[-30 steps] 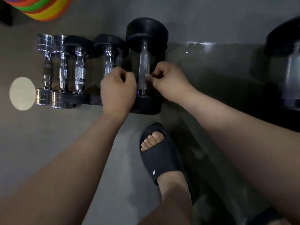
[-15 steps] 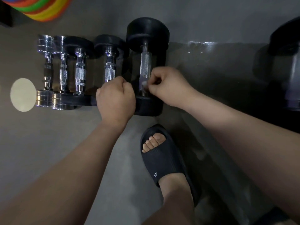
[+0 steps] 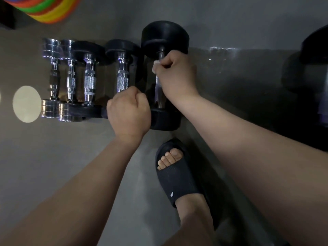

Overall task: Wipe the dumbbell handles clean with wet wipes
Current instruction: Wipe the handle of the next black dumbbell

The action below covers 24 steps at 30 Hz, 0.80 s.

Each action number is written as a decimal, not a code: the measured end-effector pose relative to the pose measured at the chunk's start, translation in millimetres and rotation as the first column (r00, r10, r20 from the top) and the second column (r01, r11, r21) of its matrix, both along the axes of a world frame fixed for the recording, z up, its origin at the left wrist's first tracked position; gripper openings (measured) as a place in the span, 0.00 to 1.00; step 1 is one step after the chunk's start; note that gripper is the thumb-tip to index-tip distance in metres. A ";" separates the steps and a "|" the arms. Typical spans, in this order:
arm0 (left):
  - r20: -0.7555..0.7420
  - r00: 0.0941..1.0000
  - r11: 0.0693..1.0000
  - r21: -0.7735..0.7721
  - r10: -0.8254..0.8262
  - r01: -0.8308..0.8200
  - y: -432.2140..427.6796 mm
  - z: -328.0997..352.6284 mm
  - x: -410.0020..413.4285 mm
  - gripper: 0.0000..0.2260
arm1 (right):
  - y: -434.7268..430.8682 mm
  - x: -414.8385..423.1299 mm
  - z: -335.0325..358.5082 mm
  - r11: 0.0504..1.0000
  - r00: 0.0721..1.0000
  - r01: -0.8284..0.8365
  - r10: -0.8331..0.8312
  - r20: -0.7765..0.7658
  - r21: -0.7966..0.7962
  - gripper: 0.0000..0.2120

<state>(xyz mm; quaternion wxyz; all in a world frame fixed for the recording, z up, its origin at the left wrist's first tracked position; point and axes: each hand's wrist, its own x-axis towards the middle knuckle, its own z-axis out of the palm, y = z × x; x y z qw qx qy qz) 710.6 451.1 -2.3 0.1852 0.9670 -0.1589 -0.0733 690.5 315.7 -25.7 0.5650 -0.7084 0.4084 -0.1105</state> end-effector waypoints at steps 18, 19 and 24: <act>0.018 0.996 0.996 -0.025 -0.086 0.087 -6.2 0.5 -3.9 0.15 | -20.0 -2.3 -1.4 0.945 0.993 0.116 -0.100 -0.068 0.306 0.09; 0.016 0.995 0.995 -0.040 -0.095 0.096 -9.8 1.4 -7.5 0.14 | -24.2 -0.6 -1.8 0.938 0.990 0.134 -0.117 -0.072 0.319 0.09; -0.132 0.985 0.971 -0.226 -0.109 0.078 -31.8 1.4 -28.3 0.11 | -28.6 -24.0 -8.9 0.937 0.983 0.170 -0.142 -0.113 0.306 0.13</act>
